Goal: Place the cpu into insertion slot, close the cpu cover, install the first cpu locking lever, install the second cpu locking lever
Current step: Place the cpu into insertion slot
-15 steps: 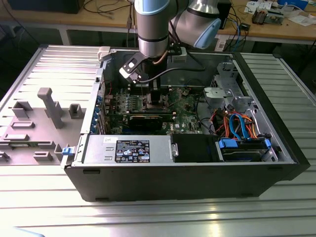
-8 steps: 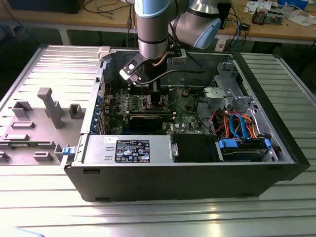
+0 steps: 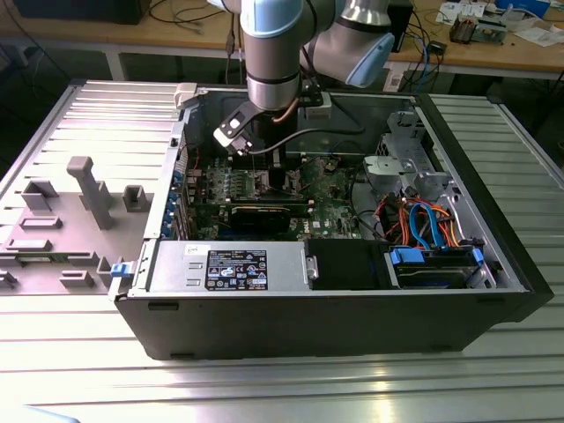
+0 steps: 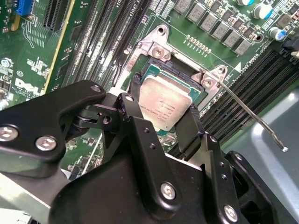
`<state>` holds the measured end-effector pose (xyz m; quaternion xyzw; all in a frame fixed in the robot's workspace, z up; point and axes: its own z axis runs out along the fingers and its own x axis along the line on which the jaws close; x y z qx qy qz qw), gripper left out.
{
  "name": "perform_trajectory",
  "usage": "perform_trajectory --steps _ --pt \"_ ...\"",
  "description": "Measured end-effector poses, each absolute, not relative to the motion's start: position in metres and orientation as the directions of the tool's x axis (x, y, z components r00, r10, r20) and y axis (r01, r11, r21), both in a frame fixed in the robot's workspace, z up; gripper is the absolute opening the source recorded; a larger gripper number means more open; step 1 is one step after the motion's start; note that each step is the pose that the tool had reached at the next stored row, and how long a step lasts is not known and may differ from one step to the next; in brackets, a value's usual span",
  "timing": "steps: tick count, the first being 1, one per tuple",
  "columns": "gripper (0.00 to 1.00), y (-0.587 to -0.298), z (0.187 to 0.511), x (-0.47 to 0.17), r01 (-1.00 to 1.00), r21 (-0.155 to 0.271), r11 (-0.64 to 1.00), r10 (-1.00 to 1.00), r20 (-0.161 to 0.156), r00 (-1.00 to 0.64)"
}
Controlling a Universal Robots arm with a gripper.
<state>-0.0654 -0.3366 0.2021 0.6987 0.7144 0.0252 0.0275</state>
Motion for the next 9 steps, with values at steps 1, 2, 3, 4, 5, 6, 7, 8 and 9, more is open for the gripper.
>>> perform_trajectory --steps 1,2,3,4,5,6,7,8,9 --pt "0.55 -0.3365 0.2012 -0.0654 0.997 0.074 0.022 1.000 -0.004 -0.022" --pt "0.55 -0.3366 0.2004 -0.0654 0.997 0.074 0.022 1.000 -0.004 -0.022" --pt "0.55 -0.3366 0.2000 -0.0654 0.997 0.074 0.022 1.000 -0.004 -0.022" --pt "0.55 -0.3366 0.1997 -0.0654 0.997 0.074 0.022 1.000 -0.004 -0.022" --pt "0.55 -0.3366 0.1994 -0.0654 0.997 0.074 0.022 1.000 -0.004 -0.022" --pt "0.55 -0.3365 0.1992 -0.0654 0.997 0.074 0.022 1.000 -0.004 -0.022" --pt "0.55 -0.3366 0.1991 -0.0654 0.997 0.074 0.022 1.000 -0.004 -0.022" --pt "0.55 -0.3366 0.1991 -0.0654 0.997 0.074 0.022 1.000 -0.004 -0.022" --pt "0.55 -0.3365 0.1991 -0.0654 0.997 0.074 0.022 1.000 -0.004 -0.021"
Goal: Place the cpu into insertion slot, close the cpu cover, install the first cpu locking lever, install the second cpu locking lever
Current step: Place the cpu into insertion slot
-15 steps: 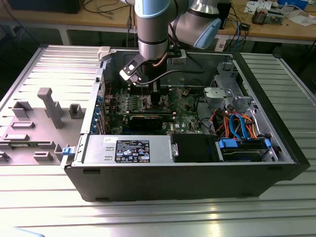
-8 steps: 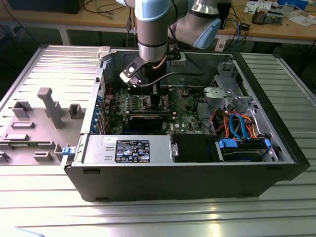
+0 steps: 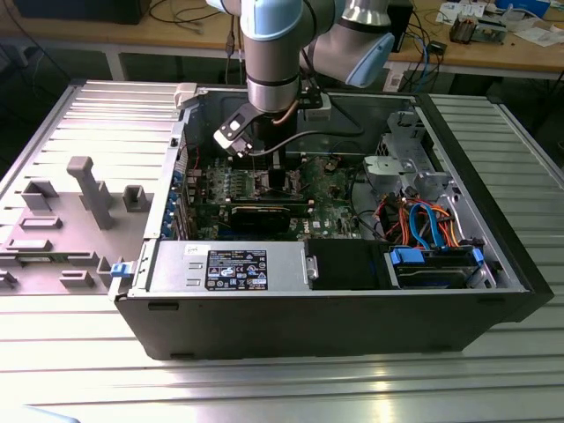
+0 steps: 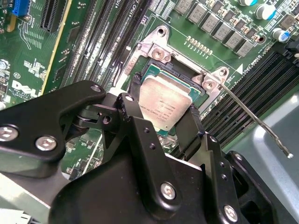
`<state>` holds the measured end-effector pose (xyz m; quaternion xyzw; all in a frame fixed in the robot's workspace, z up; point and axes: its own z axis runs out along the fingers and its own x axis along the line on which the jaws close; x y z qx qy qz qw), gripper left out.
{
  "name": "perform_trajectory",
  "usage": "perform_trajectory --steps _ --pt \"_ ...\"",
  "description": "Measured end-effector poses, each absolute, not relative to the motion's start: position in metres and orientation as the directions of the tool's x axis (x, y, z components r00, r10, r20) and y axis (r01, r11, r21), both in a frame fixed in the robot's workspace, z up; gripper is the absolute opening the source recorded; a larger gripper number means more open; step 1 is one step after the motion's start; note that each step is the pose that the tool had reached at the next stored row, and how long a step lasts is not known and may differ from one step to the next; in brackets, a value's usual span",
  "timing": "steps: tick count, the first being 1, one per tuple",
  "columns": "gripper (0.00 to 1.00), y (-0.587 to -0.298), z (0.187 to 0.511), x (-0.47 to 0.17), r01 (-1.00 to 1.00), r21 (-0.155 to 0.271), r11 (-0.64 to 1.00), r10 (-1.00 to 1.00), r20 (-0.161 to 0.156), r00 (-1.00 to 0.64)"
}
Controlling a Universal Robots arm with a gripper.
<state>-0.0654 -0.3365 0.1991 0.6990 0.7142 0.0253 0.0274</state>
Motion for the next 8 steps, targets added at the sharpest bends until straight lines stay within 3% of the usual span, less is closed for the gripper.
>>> perform_trajectory --steps 8 --pt "0.55 -0.3367 0.1968 -0.0654 0.997 0.074 0.012 1.000 -0.004 -0.012"
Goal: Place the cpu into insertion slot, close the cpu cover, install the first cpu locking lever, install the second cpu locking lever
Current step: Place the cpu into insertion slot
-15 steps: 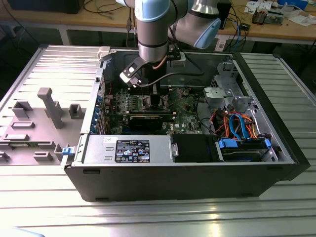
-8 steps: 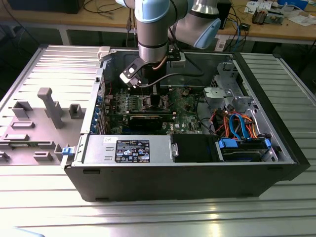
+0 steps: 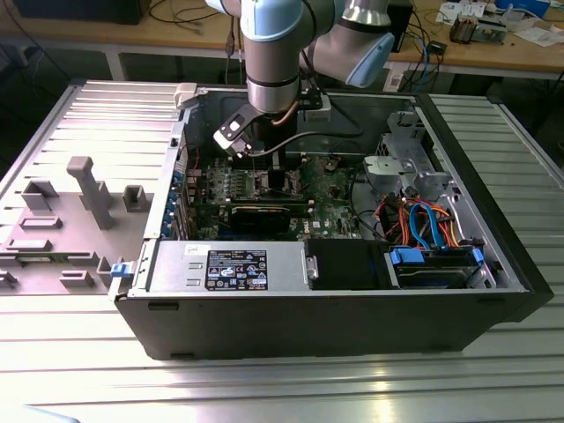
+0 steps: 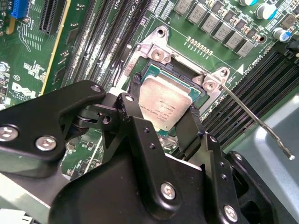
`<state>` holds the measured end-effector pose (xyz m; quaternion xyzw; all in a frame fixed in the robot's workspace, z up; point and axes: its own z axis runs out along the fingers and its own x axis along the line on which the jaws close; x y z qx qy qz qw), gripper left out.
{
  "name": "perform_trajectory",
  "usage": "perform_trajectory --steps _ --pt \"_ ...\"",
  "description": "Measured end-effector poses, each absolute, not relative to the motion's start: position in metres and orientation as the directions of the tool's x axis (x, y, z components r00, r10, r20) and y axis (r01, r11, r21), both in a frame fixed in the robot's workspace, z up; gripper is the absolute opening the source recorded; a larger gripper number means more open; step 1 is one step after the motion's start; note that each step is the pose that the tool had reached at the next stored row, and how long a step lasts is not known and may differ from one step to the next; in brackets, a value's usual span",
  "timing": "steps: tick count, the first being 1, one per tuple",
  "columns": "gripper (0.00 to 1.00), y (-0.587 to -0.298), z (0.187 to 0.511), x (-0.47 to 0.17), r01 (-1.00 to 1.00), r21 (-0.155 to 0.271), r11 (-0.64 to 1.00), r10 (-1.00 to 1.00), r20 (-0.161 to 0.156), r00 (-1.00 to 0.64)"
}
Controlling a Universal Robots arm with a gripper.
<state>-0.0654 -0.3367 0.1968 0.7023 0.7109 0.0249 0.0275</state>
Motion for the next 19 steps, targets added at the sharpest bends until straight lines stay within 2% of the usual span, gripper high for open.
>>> perform_trajectory --steps 7,8,9,10,19 --pt "0.55 -0.336 0.196 -0.065 0.997 0.075 0.012 1.000 -0.003 -0.012" --pt "0.61 -0.336 0.196 -0.065 0.997 0.075 0.012 1.000 -0.003 -0.012" --pt "0.61 -0.336 0.196 -0.065 0.997 0.075 0.012 1.000 -0.003 -0.012" --pt "0.68 -0.337 0.197 -0.065 0.997 0.074 0.012 1.000 -0.004 -0.012" --pt "0.68 -0.337 0.209 -0.064 0.998 0.063 0.012 1.000 -0.004 -0.012"
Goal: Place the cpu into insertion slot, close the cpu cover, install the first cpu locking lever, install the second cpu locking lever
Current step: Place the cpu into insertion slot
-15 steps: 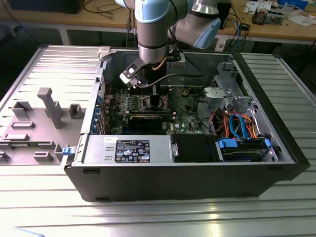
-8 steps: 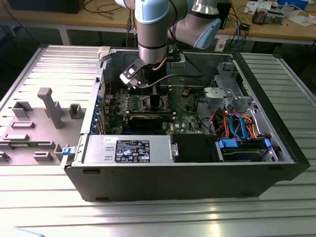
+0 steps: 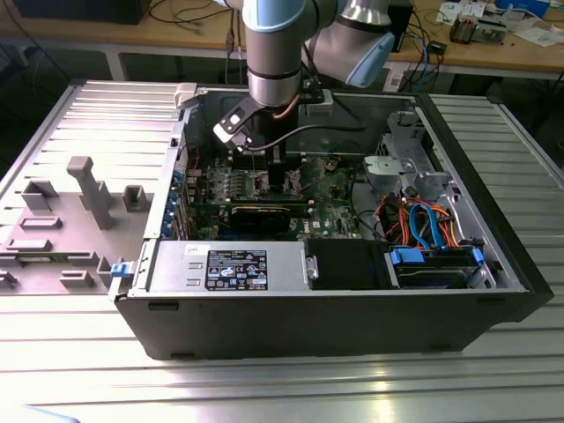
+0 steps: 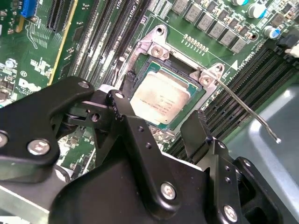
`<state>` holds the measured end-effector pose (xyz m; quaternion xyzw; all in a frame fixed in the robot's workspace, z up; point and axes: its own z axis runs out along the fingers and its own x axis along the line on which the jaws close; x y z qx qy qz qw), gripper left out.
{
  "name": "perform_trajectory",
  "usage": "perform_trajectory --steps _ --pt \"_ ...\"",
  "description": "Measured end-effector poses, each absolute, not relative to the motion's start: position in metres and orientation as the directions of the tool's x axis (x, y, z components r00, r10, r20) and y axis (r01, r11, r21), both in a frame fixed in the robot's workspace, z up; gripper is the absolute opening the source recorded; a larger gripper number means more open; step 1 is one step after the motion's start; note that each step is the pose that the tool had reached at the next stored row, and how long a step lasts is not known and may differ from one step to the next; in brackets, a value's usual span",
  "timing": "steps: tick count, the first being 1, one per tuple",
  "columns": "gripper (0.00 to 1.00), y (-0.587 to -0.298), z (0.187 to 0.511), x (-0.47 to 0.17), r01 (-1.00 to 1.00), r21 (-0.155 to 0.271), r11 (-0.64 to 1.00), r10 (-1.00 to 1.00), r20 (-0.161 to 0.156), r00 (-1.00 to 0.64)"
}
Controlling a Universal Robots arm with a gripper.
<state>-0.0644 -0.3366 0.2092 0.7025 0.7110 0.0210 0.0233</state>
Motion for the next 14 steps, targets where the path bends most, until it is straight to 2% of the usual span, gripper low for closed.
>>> perform_trajectory --steps 3,14 --pt "0.68 -0.3366 0.2182 -0.0625 0.999 0.032 0.012 1.000 -0.003 -0.012" --pt "0.68 -0.3366 0.2218 -0.0625 0.999 0.034 0.012 1.000 -0.003 -0.012"
